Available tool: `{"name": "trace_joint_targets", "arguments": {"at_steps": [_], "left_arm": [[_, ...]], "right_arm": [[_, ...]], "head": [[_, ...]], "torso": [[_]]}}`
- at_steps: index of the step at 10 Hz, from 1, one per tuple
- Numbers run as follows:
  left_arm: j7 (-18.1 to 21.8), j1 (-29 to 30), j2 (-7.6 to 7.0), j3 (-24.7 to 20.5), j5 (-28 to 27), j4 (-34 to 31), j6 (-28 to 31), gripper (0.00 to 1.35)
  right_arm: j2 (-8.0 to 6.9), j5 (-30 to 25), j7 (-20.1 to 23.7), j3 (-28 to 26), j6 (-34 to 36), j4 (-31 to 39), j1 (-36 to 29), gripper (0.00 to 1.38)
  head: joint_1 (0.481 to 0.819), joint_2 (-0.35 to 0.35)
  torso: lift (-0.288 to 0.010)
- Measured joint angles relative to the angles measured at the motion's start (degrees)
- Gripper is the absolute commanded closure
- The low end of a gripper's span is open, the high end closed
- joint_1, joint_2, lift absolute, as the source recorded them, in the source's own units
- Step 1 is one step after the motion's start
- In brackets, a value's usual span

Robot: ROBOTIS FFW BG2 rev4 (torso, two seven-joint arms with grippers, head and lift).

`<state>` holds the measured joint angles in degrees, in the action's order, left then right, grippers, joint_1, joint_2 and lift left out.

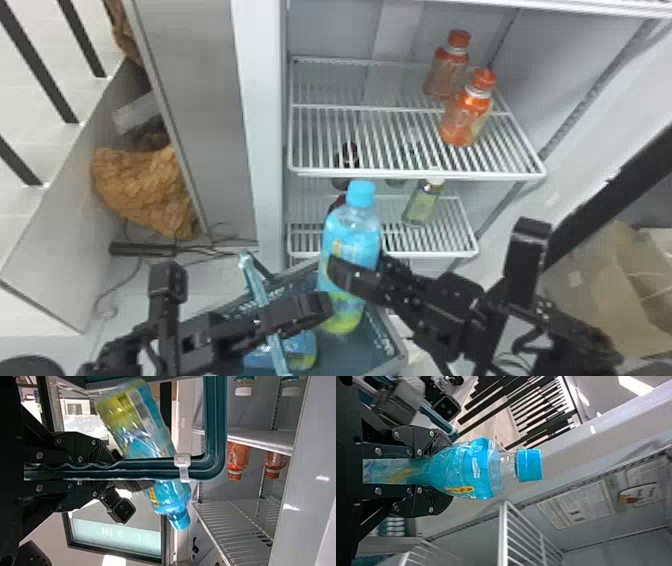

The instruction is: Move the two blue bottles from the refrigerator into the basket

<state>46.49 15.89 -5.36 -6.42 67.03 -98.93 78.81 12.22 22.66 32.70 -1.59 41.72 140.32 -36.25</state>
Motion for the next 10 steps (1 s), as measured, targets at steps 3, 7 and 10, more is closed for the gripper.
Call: {"name": "trace_joint_targets", "arguments": {"at_steps": [3,7,10], "left_arm": [[0.0,-0.3,0.00,0.0,0.3,0.0,-0.5,1.20],[0.0,-0.7,0.00,0.6,0.9,0.0,-0.8,1.20],[0.0,-0.6,0.00,0.7,1.1,0.0,-0.9,1.20]], "right_arm": [[0.17,-0.7,0.6,-0.1,3.1,-0.6,-1.1,1.27],[1.04,0.5,1.3,2.0,5.0,-5.0,0.1,0.74],[1.28,1.1,1.4,2.3,4.7,-5.9,0.8,0.09]], "head": [[0.695,-0.130],[0.695,-0.120],[0.695,-0.111]], "torso": [[-0.010],[-0.010],[-0.010]]}}
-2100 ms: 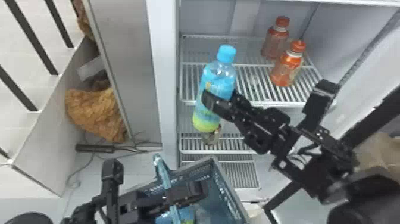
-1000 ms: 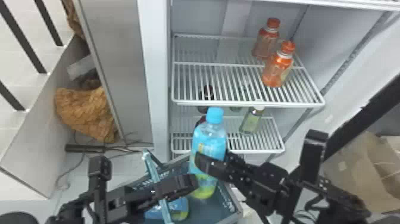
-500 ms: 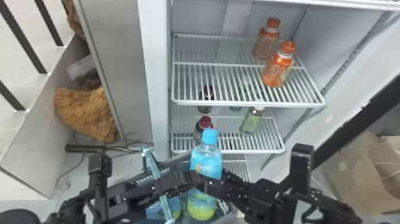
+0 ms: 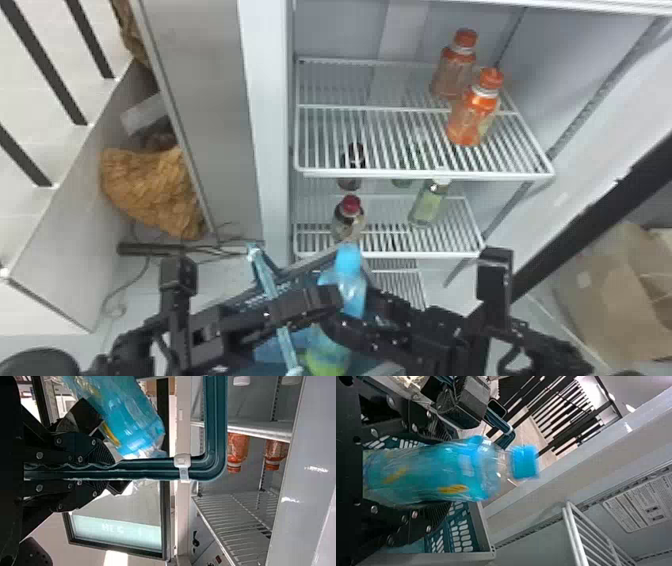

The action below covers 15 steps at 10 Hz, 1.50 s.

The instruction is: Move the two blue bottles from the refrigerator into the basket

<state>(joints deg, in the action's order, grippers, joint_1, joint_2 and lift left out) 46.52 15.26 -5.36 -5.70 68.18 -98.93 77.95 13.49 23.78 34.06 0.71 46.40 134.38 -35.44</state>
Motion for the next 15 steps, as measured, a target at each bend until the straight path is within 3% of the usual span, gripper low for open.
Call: {"name": "trace_joint_targets", "arguments": {"at_steps": [5,7,11,15], "left_arm": [[0.0,0.0,0.00,0.1,0.0,0.0,0.0,1.20],[0.0,0.1,0.00,0.0,0.0,0.0,0.0,1.20],[0.0,0.5,0.09,-0.2,0.2,0.0,0.0,1.20],[0.0,1.3,0.16,-0.6,0.3,0.0,0.0,1.20]], "right_arm": [[-0.29,-1.3,0.2,-3.3,-1.0,0.3,-1.1,0.15],[-0.61,-2.3,0.6,-5.3,-5.0,0.2,-2.9,0.15],[-1.74,-2.7,1.1,-9.0,-22.0,-5.5,-7.9,0.15],[-3.95,-2.3,-1.1,-10.9,-41.3,-14.6,-12.6,0.15]], "head": [[0.695,-0.160],[0.695,-0.194],[0.695,-0.283],[0.695,-0.350]], "torso": [[-0.010],[-0.010],[-0.010],[-0.010]]}}
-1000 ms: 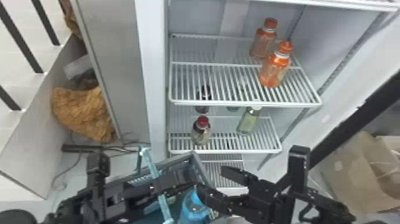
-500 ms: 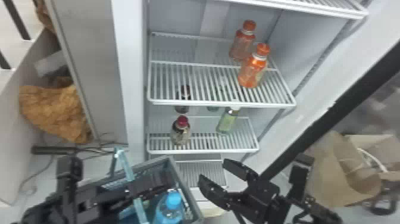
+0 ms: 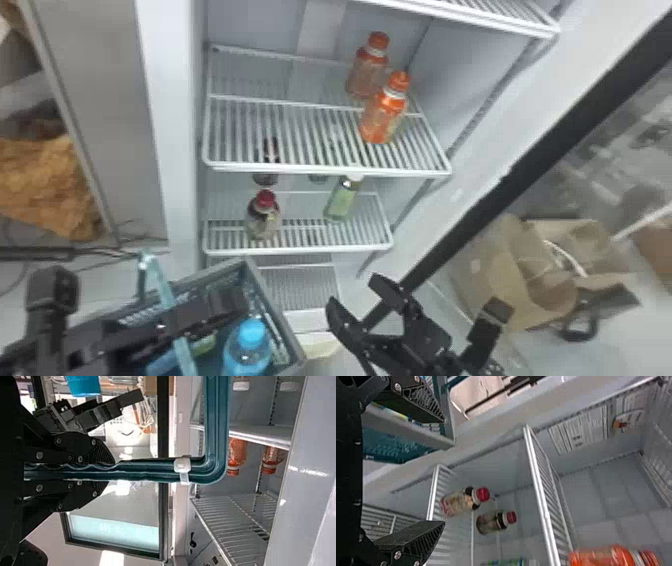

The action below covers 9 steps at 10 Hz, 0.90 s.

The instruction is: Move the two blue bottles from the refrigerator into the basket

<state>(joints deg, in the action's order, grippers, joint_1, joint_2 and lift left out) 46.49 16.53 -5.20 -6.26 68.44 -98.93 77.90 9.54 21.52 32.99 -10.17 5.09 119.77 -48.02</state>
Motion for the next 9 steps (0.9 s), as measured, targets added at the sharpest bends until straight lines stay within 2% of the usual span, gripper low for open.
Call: {"name": "trace_joint_targets", "arguments": {"at_steps": [3,6,9], "left_arm": [[-0.1,0.6,0.02,-0.2,-0.1,0.0,0.1,1.20],[-0.3,0.6,-0.11,-0.3,-0.4,0.0,0.6,1.20],[-0.5,0.9,-0.27,-0.2,-0.8,0.0,1.3,1.20]], "right_arm": [[-1.31,-0.1,-1.4,-2.1,-11.6,-4.4,-3.9,0.15],[-2.76,0.1,-2.9,-5.0,-22.4,-5.4,-8.1,0.15],[-3.45,0.0,-3.0,-6.4,-24.6,-4.8,-10.8,0.15]], "head": [[0.695,-0.350],[0.695,-0.350],[0.695,-0.350]], "torso": [[-0.010],[-0.010],[-0.010]]}}
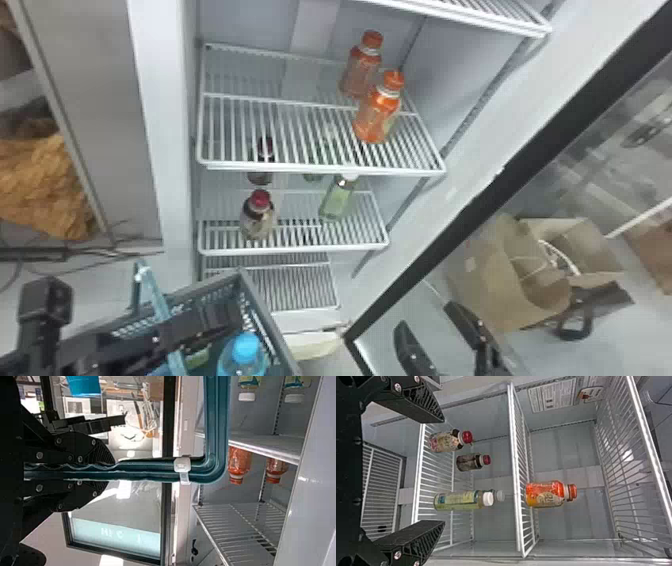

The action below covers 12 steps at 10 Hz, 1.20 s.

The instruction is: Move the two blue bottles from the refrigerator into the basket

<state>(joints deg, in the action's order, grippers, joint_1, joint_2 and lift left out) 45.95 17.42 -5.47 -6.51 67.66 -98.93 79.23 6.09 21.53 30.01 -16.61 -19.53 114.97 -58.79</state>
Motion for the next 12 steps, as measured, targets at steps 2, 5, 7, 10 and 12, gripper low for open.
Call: {"name": "trace_joint_targets", "arguments": {"at_steps": [2,5,7,10,12], "left_arm": [[-0.1,-0.1,-0.21,0.0,-0.2,0.0,0.3,1.20],[-0.1,-0.3,-0.49,0.0,-0.5,0.0,0.8,1.20],[-0.1,-0.5,-0.66,0.2,-0.5,0.0,0.8,1.20],[-0.1,-0.7,-0.21,0.2,0.4,0.0,-0.5,1.20],[0.0,-0.6,-0.24,0.3,0.6,0.0,-0.8,1.20]], "right_arm": [[-0.13,-0.3,0.0,-0.3,0.0,-0.2,0.0,0.15],[0.01,-0.4,0.0,-0.3,0.0,-0.8,0.4,0.15],[0.13,-0.4,0.0,-0.2,0.0,-1.0,0.6,0.15],[-1.02,-0.7,0.0,-1.5,0.0,-0.2,0.3,0.15],[-1.08,-0.9,0.0,-1.6,0.0,0.1,0.2,0.15]], "head": [[0.695,-0.350],[0.695,-0.350],[0.695,-0.350],[0.695,-0.350],[0.695,-0.350]], "torso": [[-0.010],[-0.010],[-0.010],[-0.010],[-0.010]]}}
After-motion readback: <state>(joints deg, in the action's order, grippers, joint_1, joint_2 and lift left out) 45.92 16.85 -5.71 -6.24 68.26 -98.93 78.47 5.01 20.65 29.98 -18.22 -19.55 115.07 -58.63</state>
